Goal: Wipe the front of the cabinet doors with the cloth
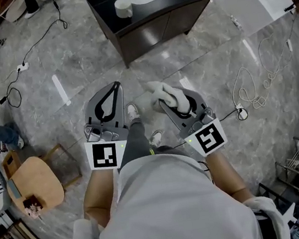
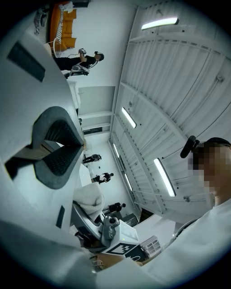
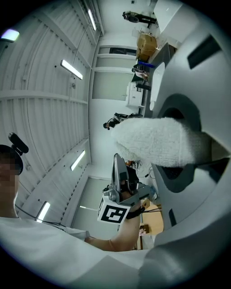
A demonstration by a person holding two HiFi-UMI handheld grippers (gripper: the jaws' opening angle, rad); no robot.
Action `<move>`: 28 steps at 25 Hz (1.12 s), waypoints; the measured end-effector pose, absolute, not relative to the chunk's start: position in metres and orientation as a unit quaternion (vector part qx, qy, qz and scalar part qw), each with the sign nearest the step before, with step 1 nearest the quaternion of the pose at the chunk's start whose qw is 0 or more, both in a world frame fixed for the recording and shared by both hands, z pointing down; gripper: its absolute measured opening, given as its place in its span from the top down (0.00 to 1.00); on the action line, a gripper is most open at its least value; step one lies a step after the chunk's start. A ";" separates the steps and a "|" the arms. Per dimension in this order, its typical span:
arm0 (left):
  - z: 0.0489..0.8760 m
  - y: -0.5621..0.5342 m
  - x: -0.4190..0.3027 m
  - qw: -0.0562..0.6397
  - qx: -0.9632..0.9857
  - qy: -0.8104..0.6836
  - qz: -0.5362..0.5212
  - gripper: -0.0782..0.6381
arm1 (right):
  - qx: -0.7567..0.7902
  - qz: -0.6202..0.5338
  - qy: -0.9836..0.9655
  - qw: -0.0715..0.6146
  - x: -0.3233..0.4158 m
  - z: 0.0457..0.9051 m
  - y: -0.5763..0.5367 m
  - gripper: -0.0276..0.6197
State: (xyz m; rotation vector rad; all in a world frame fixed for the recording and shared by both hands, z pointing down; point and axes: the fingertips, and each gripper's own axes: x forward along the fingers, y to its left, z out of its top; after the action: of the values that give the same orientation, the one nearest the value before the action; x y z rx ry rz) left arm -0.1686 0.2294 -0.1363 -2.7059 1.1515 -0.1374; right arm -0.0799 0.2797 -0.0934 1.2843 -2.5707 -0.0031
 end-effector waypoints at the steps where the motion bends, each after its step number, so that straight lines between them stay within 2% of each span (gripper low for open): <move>1: -0.136 0.217 -0.167 0.100 -0.916 0.387 -0.045 0.87 | 0.445 0.003 -0.885 0.135 -0.078 -0.093 0.269 0.75; 5: -0.129 0.160 -0.164 0.086 -0.918 0.385 -0.033 0.87 | 0.442 0.008 -0.885 0.146 -0.079 -0.092 0.218 0.75; 14: -0.124 0.053 -0.164 0.103 -0.928 0.355 -0.050 0.87 | 0.449 0.001 -0.878 0.166 -0.089 -0.096 0.104 0.75; 28: -0.086 -0.016 -0.135 0.070 -0.899 0.427 -0.065 0.87 | 0.381 -0.007 -0.903 0.199 -0.054 -0.051 0.025 0.75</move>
State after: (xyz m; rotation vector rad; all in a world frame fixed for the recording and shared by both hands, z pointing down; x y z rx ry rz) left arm -0.1345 -0.0160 -0.0855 -2.7054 1.2834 -0.1941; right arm -0.0542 0.0247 -0.0512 1.0652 -2.5250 -0.0184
